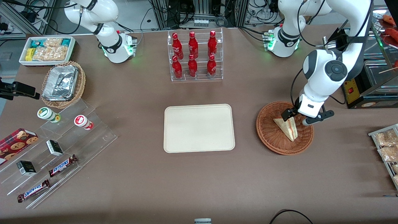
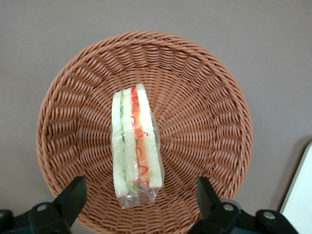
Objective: Place sandwich from basket to tray
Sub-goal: 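Lower the left gripper and close it on the sandwich's wrapped tip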
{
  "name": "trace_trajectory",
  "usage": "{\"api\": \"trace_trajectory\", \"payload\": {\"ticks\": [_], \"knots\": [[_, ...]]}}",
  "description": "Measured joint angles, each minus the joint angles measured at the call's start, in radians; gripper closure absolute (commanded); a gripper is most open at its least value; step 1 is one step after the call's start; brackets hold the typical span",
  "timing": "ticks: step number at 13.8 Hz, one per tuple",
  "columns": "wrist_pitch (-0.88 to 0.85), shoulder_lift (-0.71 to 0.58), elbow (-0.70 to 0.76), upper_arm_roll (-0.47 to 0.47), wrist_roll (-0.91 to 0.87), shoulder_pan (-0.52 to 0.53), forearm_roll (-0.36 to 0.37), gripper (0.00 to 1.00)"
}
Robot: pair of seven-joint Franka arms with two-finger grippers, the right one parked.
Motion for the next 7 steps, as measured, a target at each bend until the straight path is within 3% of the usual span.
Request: {"api": "trace_trajectory", "payload": {"ticks": [4, 7], "knots": [[0.013, 0.021, -0.008, 0.0, -0.288, -0.001, 0.0, 0.0], [0.018, 0.061, -0.007, 0.0, -0.313, -0.002, 0.0, 0.0]]}}
